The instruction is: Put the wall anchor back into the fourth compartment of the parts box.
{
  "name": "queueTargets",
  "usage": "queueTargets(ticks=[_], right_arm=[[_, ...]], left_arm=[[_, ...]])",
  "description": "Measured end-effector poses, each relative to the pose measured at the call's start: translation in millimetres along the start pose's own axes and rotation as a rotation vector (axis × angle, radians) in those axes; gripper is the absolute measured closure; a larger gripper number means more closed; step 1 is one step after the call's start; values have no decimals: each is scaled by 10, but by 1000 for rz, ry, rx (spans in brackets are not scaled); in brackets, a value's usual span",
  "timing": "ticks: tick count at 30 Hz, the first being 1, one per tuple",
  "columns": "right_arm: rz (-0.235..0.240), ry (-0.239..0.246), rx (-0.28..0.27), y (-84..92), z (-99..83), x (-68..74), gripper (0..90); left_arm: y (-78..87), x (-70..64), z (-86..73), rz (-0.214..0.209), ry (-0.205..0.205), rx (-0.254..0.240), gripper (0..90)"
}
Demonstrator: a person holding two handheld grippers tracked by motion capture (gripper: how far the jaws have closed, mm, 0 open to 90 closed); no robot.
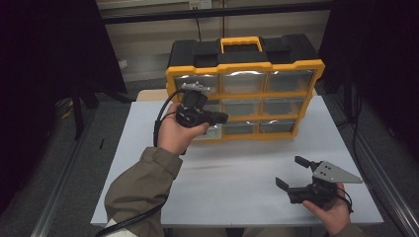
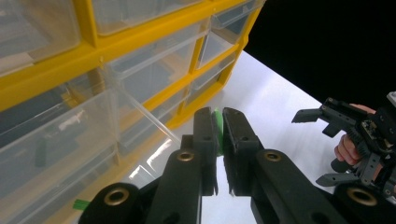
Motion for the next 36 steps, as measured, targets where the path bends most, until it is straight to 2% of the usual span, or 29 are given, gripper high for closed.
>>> queueTargets(ticks=[5,10,15,19,23,25,26,35,36], right_arm=[[1,-1,1,0,-1,0,25],[0,-5,0,3,-1,2,25],[1,-5,0,5,1,2,25],[0,-4,2,6,1,2,25],[0,-2,2,6,1,1,25],[0,-5,2,6,0,2,25],[0,-2,2,7,2,1,26],[0,-2,2,7,2,1,25],[0,-2,2,6,2,1,25]], left_arm=[[44,49,46,21,1,-7,845],[67,99,74,33,18,-23,845],[87,180,70,57,19,-18,845],[100,244,57,76,37,-20,845],[115,310,34,98,31,-13,845],[110,330,24,103,51,-23,845],[116,352,13,114,38,-14,845],[116,458,-63,155,43,-3,844],[120,469,-75,167,30,7,844]])
Point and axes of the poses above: each handheld gripper's, and its own axes: y roughly backward along the jaws, z roughly out of its top, x roughly to its left, the point moved 6 cm from there along -y, roughly forward along the jaws, and after that the axes turned 12 degrees about z, right-handed, at the moved point
